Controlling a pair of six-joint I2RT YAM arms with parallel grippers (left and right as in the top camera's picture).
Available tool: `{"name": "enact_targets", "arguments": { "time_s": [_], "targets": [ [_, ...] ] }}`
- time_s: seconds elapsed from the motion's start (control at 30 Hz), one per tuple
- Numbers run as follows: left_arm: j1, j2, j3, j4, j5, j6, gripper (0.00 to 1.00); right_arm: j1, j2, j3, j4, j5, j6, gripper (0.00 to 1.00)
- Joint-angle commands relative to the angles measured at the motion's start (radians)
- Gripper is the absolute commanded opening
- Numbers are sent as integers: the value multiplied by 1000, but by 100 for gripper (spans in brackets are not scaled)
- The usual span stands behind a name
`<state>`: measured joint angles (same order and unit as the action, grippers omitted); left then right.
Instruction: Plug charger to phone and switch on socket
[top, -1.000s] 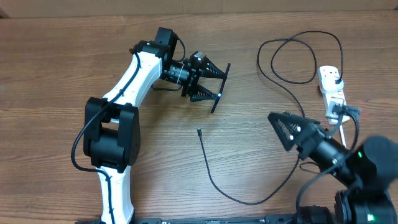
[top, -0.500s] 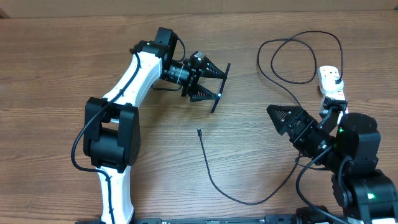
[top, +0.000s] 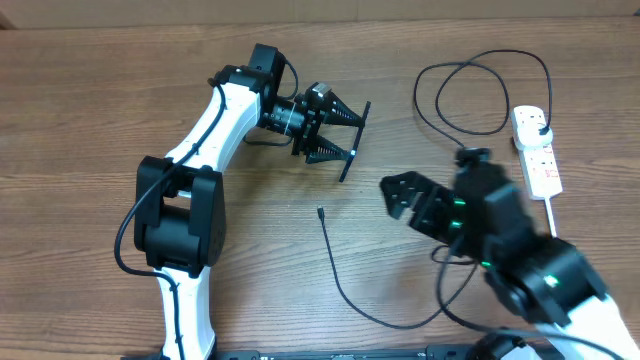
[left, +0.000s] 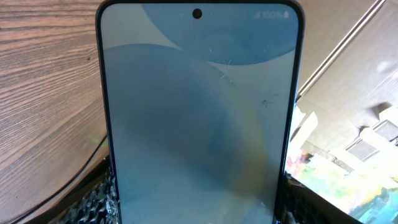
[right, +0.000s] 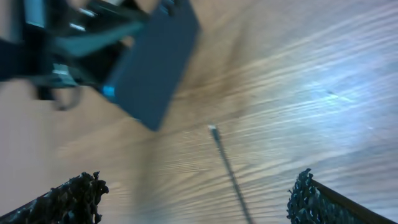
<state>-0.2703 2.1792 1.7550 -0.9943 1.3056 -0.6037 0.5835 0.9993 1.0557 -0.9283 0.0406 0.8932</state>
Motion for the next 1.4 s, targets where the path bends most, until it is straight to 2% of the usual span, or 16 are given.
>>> {"name": "enact_targets", "arguments": {
  "time_s": [0.0,0.3,0.73,1.37],
  "targets": [
    [2,2,30,5,45,6,73,57,64,63,-3,188,44,100],
    [3,2,30,6,44,6,73,121,161,84,83,274,42,100],
    [2,2,30,27,45,5,75,304,214,84,151,496,44,100],
    [3,2,30,27,44,5,74,321,422,84,283,674,43,98]
  ]
}}
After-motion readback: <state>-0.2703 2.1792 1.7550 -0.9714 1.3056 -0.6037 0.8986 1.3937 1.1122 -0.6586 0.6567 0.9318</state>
